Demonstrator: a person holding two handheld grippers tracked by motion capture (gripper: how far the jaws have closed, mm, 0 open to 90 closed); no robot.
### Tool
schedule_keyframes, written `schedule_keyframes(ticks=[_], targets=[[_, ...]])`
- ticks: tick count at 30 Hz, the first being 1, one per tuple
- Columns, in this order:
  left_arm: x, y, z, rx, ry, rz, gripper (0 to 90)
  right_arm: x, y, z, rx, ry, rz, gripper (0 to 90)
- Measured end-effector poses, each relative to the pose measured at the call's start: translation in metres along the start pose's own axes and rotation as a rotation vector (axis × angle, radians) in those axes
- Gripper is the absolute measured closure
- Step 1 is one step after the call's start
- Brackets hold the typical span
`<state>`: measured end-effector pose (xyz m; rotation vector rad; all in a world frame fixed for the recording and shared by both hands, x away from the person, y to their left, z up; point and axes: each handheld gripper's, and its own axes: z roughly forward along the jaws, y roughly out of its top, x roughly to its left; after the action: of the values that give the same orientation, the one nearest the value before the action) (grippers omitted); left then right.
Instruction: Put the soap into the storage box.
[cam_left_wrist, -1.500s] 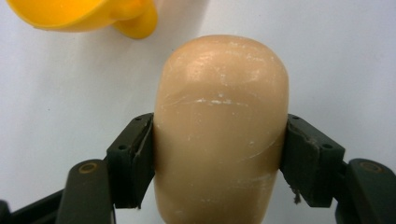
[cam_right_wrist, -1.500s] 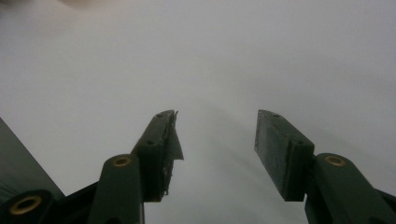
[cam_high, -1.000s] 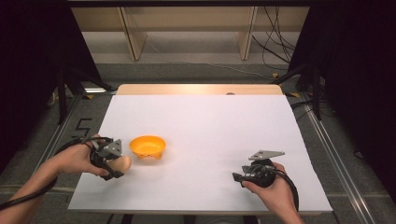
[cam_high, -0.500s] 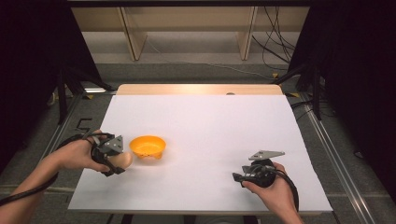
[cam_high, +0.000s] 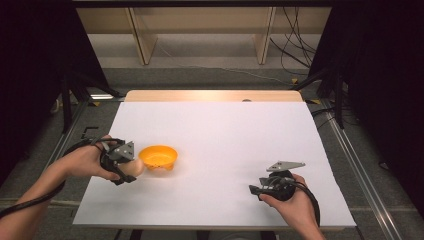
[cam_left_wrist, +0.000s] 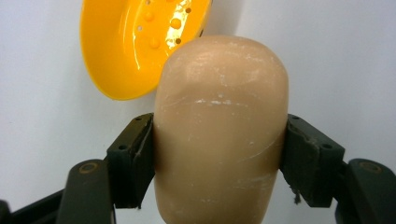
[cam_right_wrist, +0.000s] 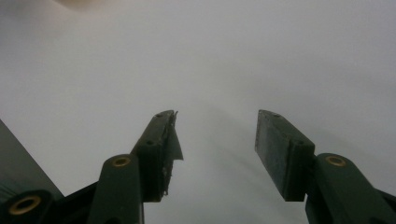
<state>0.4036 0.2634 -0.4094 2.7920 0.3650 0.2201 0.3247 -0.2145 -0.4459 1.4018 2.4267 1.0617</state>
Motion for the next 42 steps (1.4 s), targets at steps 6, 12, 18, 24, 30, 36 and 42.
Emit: schedule_keyframes(ticks=[6, 12, 18, 24, 30, 36, 42], targets=[[0.003, 0.003, -0.002, -0.011, 0.003, 0.008, 32.0, -0.002, 0.000, 0.000, -0.001, -0.008, -0.025, 48.8], [0.005, 0.007, -0.006, -0.017, 0.016, 0.018, 32.1, 0.000, 0.000, -0.001, 0.016, -0.013, 0.007, 48.7], [0.010, 0.012, -0.008, -0.004, 0.020, 0.047, 32.1, 0.000, 0.000, -0.001, 0.019, -0.014, 0.020, 48.7], [0.013, 0.017, -0.008, -0.004, 0.029, 0.070, 32.0, -0.002, 0.000, 0.000, 0.011, -0.018, -0.003, 48.7], [0.016, 0.021, -0.008, -0.007, 0.038, 0.093, 32.1, -0.001, 0.000, 0.000, 0.004, -0.006, -0.001, 48.7], [0.020, 0.024, -0.008, 0.000, 0.043, 0.120, 32.1, -0.001, 0.000, 0.000, -0.004, -0.011, -0.005, 48.8], [0.024, 0.028, -0.007, -0.001, 0.042, 0.151, 32.0, -0.002, 0.000, -0.001, -0.018, -0.015, -0.018, 48.8]])
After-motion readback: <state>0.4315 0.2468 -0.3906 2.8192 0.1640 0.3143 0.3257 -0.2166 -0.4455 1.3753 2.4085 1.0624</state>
